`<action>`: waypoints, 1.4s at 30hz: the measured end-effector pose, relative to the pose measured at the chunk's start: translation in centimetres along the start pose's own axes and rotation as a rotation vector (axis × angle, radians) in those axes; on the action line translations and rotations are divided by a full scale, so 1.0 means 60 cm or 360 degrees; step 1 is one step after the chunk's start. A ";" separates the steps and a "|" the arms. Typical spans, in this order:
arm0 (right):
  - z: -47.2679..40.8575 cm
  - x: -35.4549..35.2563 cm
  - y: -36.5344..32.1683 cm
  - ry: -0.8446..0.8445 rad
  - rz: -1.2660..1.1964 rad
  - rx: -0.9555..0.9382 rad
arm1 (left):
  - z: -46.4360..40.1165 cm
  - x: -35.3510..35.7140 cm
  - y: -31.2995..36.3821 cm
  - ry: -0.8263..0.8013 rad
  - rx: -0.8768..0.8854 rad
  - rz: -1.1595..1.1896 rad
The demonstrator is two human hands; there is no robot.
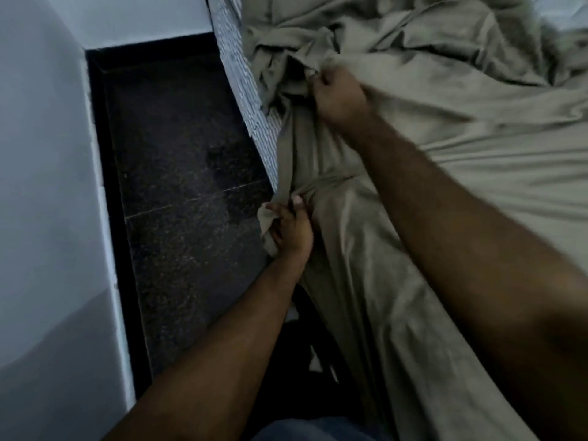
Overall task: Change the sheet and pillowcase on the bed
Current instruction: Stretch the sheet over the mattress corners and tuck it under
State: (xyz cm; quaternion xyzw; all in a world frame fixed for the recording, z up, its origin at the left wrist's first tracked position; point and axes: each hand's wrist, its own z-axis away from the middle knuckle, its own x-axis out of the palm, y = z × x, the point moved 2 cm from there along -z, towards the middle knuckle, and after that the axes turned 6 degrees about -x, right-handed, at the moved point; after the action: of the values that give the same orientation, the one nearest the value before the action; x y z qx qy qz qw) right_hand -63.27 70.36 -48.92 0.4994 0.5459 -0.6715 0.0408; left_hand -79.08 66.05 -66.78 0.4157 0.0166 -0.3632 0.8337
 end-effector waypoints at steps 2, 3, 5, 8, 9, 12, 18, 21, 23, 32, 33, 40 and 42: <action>-0.007 0.028 0.023 -0.0369 0.0043 -0.0059 | -0.014 -0.011 0.006 0.0041 -0.0088 -0.0022; 0.000 0.049 0.041 -0.0518 0.0186 -0.0051 | -0.022 -0.015 0.002 0.0026 -0.0112 -0.0091; 0.020 0.085 0.072 -0.0601 0.0461 -0.0073 | -0.036 -0.020 -0.011 -0.0045 -0.0101 -0.0239; 0.038 0.115 0.085 -0.0510 0.0772 -0.0272 | -0.048 -0.018 -0.048 -0.0115 0.0070 -0.0272; 0.042 0.117 0.085 -0.0508 0.0827 -0.0308 | -0.052 -0.017 -0.059 -0.0176 0.0104 -0.0239; 0.068 0.116 0.084 -0.0473 0.1009 -0.0407 | -0.061 -0.025 -0.074 -0.0383 0.0033 0.0008; 0.227 0.125 0.079 -0.0221 0.1428 -0.0453 | -0.008 -0.062 -0.112 -0.0369 0.0369 -0.0037; 0.336 0.125 0.069 -0.0168 0.1526 -0.0398 | 0.013 -0.025 -0.190 -0.0478 0.0510 0.0059; 0.425 0.130 0.071 -0.0214 0.1593 -0.0418 | 0.042 0.001 -0.240 -0.0592 0.0529 0.0091; 0.834 0.150 0.141 -0.0245 0.1434 -0.0256 | 0.346 -0.077 -0.412 -0.0573 0.1137 -0.1036; 0.859 0.139 0.146 -0.0182 0.1400 -0.0264 | 0.363 -0.086 -0.424 -0.0561 0.1212 -0.1184; 0.948 0.119 0.165 0.0022 0.1367 -0.0270 | 0.452 -0.101 -0.416 -0.0275 0.1533 -0.2156; 0.959 0.121 0.168 0.0105 0.1399 -0.0243 | 0.457 -0.101 -0.414 -0.0158 0.1655 -0.2403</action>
State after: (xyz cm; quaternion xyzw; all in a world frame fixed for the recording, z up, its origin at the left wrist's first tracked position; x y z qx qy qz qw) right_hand -96.88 25.33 -66.58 0.7007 0.3308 -0.5319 0.3416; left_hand -106.47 40.59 -63.76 0.6011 0.0823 -0.7906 0.0829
